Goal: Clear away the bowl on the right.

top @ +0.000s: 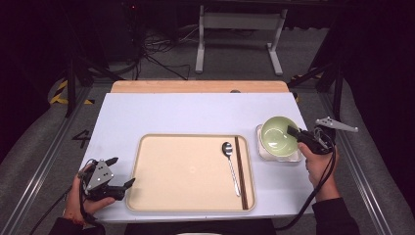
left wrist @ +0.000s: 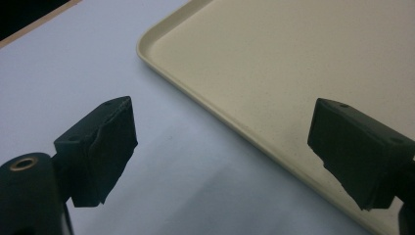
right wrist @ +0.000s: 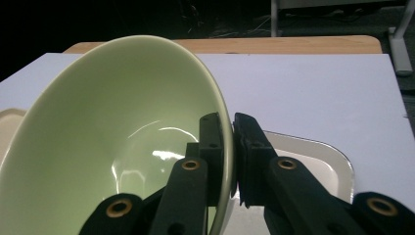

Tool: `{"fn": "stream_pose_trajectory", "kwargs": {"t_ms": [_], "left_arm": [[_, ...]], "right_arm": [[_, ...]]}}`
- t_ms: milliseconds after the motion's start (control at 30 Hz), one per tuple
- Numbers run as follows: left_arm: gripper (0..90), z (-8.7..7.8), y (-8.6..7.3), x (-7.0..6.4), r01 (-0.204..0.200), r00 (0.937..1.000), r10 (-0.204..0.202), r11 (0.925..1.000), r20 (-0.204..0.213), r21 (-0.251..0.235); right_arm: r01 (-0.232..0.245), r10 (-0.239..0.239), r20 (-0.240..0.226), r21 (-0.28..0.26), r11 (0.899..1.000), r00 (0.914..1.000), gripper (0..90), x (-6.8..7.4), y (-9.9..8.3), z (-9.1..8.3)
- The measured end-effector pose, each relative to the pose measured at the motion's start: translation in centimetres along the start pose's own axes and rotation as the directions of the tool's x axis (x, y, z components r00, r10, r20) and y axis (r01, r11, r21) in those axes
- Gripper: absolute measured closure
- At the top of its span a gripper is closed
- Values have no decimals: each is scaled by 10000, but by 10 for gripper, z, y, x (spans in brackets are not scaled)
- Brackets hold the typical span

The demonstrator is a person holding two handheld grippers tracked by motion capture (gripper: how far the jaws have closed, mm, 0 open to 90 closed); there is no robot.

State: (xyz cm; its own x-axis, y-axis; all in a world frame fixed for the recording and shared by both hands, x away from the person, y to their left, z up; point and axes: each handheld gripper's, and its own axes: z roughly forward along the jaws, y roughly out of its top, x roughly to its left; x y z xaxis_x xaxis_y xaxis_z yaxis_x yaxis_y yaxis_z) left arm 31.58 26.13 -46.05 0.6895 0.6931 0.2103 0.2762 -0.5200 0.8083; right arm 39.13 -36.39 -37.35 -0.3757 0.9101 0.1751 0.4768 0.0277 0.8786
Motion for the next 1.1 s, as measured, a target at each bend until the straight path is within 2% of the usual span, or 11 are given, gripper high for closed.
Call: {"fn": "stream_pose_trajectory", "kwargs": {"t_ms": [600, 1100], "left_arm": [[117, 0, 0, -1, 54, 10000, -54, 10000, 9, 3], [117, -1, -1, 0, 7, 10000, -7, 10000, 63, -18]], "right_arm": [[558, -542, -640, 226, 9982, 9965, 834, 32, 5, 16], [1147, -1086, -1266, 426, 9925, 9860, 833, 65, 13, 39]]}}
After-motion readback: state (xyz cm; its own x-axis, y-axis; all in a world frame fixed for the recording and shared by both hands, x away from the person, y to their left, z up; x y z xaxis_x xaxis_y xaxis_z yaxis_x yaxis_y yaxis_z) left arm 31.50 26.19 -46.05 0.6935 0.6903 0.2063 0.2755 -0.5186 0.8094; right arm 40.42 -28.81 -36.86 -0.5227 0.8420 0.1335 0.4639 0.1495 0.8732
